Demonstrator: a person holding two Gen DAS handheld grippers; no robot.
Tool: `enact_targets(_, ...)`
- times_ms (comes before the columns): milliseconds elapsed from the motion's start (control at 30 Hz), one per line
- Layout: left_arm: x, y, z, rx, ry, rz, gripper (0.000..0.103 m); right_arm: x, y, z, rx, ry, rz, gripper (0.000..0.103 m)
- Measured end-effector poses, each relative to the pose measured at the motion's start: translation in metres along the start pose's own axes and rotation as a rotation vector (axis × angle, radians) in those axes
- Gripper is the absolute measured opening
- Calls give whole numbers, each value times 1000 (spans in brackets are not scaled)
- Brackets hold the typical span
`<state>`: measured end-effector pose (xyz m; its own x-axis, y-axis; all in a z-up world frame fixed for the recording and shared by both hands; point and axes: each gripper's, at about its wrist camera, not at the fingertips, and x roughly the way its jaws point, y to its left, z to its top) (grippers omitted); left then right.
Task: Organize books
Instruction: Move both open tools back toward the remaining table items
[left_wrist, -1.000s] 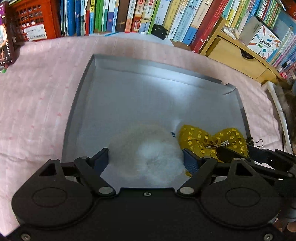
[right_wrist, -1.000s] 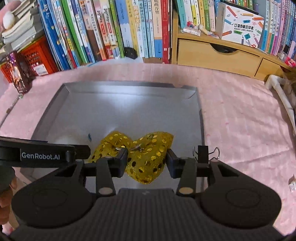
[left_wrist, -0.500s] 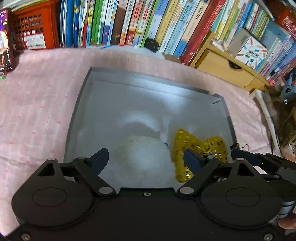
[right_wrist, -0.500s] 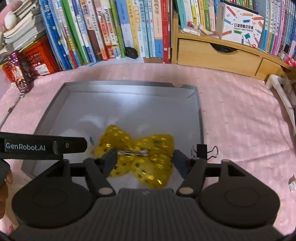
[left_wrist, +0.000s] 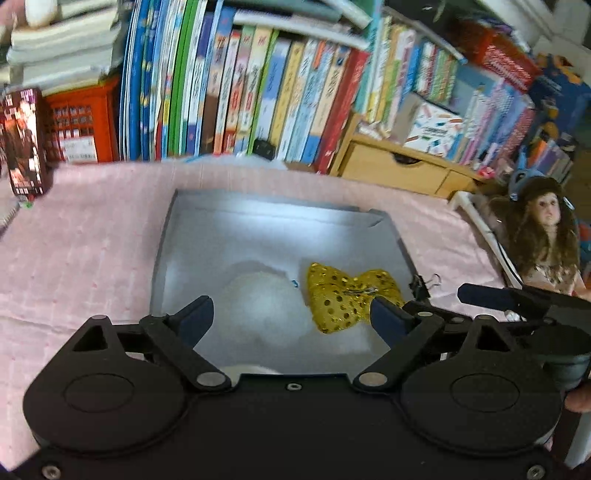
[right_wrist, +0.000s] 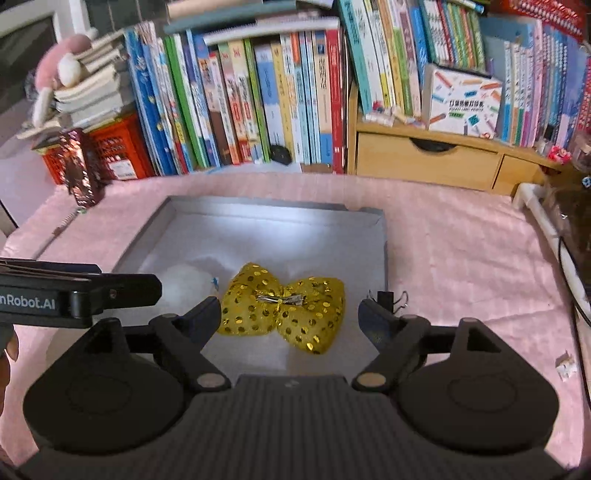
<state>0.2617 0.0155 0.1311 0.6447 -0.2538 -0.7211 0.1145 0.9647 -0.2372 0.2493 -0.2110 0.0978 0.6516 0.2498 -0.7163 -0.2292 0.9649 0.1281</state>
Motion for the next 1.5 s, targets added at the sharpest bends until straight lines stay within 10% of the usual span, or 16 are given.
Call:
enact_targets(600, -80, -36, -106, 176, -240, -35, 99, -83, -10, -86, 3, -265, 19, 100)
enact_targets(1500, -87, -73, -241, 236, -399, 39, 103, -114, -27, -212, -6, -551, -117, 103)
